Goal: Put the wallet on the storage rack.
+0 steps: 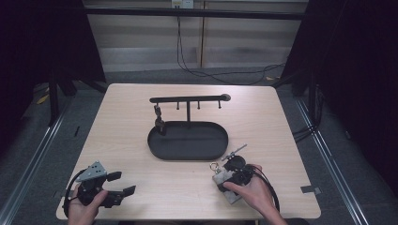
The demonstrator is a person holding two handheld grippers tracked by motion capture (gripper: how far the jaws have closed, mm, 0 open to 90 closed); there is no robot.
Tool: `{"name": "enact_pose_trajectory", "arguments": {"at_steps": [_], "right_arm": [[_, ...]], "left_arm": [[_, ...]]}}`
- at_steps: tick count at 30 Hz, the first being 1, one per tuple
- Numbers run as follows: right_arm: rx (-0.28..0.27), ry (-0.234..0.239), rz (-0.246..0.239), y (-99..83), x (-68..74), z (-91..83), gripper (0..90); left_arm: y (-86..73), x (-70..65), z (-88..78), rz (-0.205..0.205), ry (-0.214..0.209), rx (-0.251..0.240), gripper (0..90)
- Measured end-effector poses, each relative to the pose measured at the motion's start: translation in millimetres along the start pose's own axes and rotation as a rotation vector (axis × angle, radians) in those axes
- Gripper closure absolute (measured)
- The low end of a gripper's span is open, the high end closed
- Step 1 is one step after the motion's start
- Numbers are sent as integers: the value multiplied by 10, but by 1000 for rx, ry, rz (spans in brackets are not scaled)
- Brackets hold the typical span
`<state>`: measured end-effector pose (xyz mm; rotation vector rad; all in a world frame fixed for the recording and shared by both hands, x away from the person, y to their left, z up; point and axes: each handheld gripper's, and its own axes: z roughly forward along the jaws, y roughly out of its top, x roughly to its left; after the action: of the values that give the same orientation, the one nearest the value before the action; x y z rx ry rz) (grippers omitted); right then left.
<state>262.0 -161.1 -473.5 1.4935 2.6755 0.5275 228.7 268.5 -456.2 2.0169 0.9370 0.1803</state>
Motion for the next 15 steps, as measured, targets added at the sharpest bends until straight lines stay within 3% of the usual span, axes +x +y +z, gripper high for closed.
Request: {"name": "enact_pose_trajectory", "arguments": {"at_steps": [15], "right_arm": [[76, -17, 32, 95, 25, -70, 338]], "left_arm": [[0, 4, -4, -5, -5, -3, 192]]}}
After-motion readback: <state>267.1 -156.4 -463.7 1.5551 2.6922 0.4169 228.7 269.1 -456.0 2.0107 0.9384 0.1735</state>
